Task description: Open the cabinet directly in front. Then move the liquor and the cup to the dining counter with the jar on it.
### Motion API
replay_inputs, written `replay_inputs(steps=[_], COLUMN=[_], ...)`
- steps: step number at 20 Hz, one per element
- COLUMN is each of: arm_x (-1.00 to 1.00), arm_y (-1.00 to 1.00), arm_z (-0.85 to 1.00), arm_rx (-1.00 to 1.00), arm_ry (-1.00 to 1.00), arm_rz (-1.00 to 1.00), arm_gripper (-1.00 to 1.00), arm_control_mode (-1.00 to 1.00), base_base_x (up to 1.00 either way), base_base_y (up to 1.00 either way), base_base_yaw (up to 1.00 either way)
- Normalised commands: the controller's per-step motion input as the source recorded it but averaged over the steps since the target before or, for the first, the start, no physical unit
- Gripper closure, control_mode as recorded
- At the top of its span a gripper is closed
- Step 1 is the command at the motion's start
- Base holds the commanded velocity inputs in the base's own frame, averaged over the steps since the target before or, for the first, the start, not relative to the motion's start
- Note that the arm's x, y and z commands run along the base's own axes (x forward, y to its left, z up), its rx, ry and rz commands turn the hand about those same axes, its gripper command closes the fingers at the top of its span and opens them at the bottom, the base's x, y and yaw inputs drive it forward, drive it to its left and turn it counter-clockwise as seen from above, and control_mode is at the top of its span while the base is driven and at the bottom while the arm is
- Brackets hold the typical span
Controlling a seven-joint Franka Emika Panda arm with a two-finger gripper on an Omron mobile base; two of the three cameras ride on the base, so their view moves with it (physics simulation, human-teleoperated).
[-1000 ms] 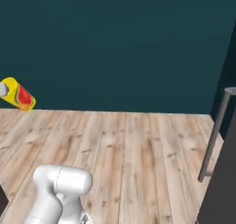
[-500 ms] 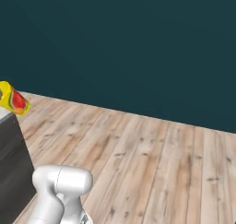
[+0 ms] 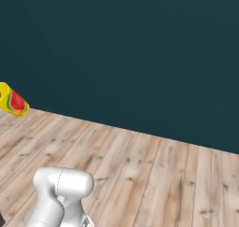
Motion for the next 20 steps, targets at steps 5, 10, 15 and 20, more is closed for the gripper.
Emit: replay_inputs(steps=[5,10,15,20], arm_x=[0.0,0.0,0.0,0.0], arm_y=[0.0,0.0,0.0,0.0], arm_z=[0.0,0.0,0.0,0.0], arm_rx=[0.0,0.0,0.0,0.0], arm_ry=[0.0,0.0,0.0,0.0], arm_rz=[0.0,0.0,0.0,0.0], arm_gripper=[1.0,1.0,1.0,1.0], arm_control_mode=[1.0,1.0,1.0,1.0], base_base_x=[1.0,1.0,1.0,0.83], base_base_y=[-0.62,-0.56,-0.26,0.0], base_base_yaw=[0.0,0.0,0.21,0.68])
